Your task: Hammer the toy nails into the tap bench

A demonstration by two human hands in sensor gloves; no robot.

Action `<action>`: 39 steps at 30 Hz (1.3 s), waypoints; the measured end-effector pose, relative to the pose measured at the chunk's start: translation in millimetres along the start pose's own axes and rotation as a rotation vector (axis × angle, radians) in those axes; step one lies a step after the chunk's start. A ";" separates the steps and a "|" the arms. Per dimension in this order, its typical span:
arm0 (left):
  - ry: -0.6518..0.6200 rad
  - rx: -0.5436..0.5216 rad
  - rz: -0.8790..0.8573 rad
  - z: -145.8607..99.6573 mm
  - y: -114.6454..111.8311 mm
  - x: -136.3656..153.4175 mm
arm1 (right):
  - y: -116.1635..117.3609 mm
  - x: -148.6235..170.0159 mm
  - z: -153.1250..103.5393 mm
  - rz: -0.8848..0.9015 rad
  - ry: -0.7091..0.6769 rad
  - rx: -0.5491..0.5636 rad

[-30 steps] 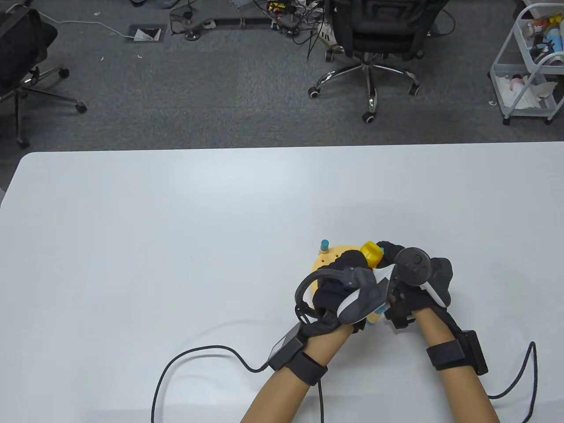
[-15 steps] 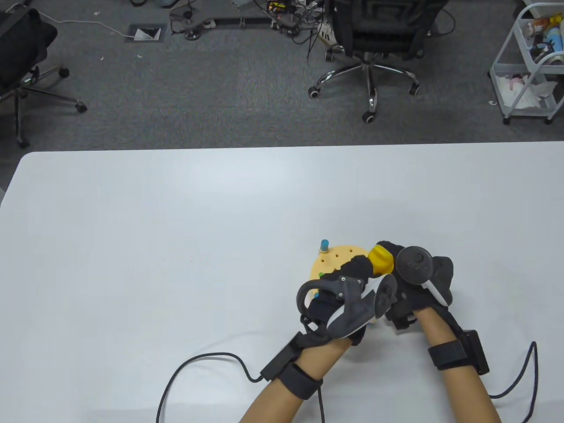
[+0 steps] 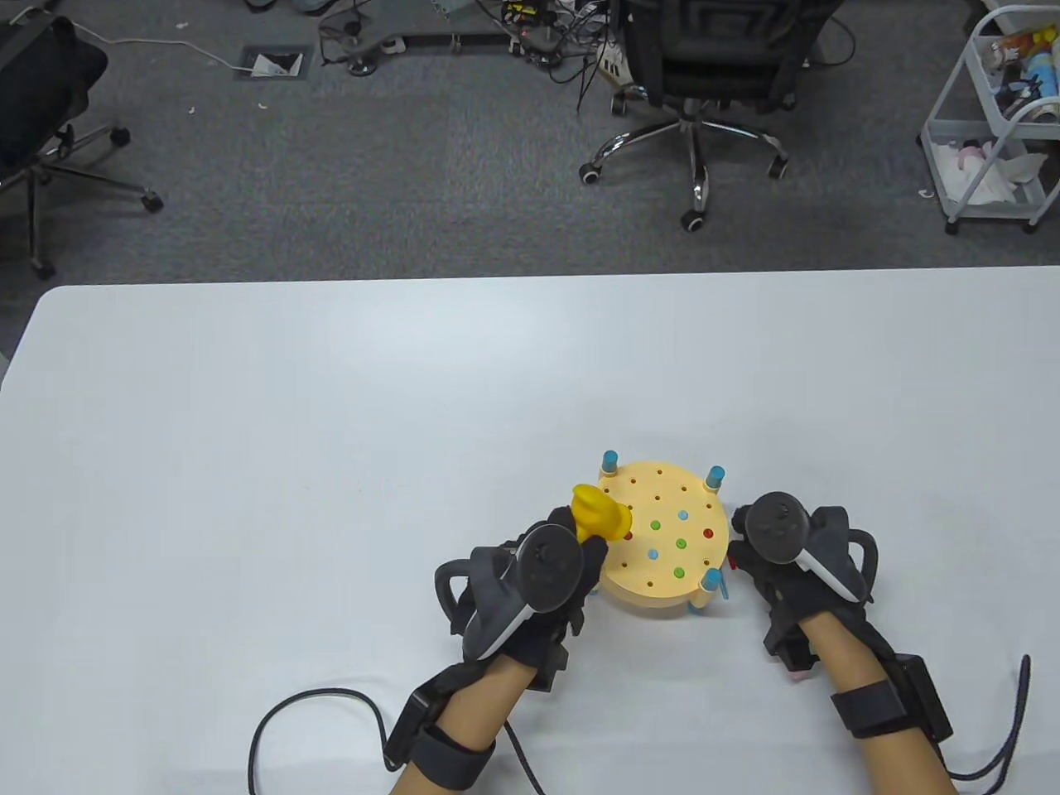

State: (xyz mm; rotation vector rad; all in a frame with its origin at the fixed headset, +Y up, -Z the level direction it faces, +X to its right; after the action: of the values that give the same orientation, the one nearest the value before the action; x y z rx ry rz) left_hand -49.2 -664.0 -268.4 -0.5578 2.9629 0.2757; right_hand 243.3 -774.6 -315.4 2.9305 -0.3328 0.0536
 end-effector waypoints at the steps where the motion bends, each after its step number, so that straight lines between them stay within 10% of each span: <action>1: 0.005 0.007 0.004 0.8 -2.3 1.1 | 1.7 -1.3 1.0 -0.026 0.010 0.003; 39: 0.030 0.094 0.009 3.9 -25.6 9.2 | 19.8 -5.3 1.3 -0.340 -0.107 -0.064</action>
State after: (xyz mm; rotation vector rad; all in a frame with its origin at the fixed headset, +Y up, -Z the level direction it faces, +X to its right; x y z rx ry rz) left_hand -48.0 -689.9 -277.6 -0.5416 2.9891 0.1286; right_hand 233.6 -792.6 -313.4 2.8869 0.1486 -0.1600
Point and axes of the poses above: the tracker on the back of each hand, its own x axis roughly to the little-finger side, its own z axis roughly from the wrist to the fingertips, y = z × x, the point moved 4 cm from there along z, roughly from the wrist to the fingertips, and after that the axes turned 5 degrees about -x, right-handed, at the moved point
